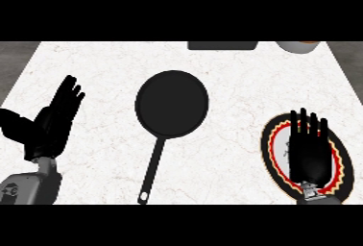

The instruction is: Pick the lemon from the plate and place it in the pan

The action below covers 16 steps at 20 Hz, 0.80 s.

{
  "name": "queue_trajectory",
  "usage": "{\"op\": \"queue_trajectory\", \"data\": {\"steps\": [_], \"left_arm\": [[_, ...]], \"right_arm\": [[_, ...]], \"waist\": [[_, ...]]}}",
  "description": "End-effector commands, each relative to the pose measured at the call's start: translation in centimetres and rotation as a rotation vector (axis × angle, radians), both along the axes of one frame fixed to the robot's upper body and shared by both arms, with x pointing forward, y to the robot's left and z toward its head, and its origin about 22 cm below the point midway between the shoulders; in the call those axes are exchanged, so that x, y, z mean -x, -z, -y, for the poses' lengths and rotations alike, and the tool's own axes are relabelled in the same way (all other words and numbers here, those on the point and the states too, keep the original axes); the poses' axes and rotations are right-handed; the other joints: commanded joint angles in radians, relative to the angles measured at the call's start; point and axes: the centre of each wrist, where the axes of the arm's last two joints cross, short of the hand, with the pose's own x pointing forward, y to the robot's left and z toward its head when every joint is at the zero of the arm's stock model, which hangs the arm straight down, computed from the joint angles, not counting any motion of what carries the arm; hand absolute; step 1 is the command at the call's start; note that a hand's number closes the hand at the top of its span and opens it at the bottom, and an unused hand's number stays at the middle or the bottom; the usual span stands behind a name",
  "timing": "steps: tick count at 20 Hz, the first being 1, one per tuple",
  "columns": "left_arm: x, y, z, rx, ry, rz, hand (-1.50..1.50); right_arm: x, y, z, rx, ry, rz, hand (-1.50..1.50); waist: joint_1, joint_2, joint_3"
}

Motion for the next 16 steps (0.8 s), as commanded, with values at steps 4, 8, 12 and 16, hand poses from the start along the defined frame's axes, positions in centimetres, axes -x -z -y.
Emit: {"op": "queue_trajectory", "data": {"steps": [4, 8, 12, 16], "left_arm": [[-0.9, -0.4, 0.7, -0.009, -0.007, -0.007, 0.00], [0.6, -1.0, -1.6, -0.006, 0.016, -0.005, 0.00], [-0.2, -1.3, 0.4, -0.009, 0.006, 0.006, 0.00], [-0.2, -1.0, 0.8, 0.005, 0.005, 0.009, 0.00]], "right_arm": [[-1.2, 0.3, 1.7, -0.012, 0.016, -0.021, -1.50], [-2.1, 1.9, 2.2, -0.022, -0.009, -0.003, -1.50], [-3.4, 2.7, 4.0, -0.041, -0.018, -0.006, -1.50], [-1.9, 3.7, 5.6, -0.070, 0.000, -0.004, -1.50]], "waist": [[-0.002, 0.000, 0.000], [0.001, 0.000, 0.000], [0.000, 0.000, 0.000], [-0.002, 0.000, 0.000]]}}
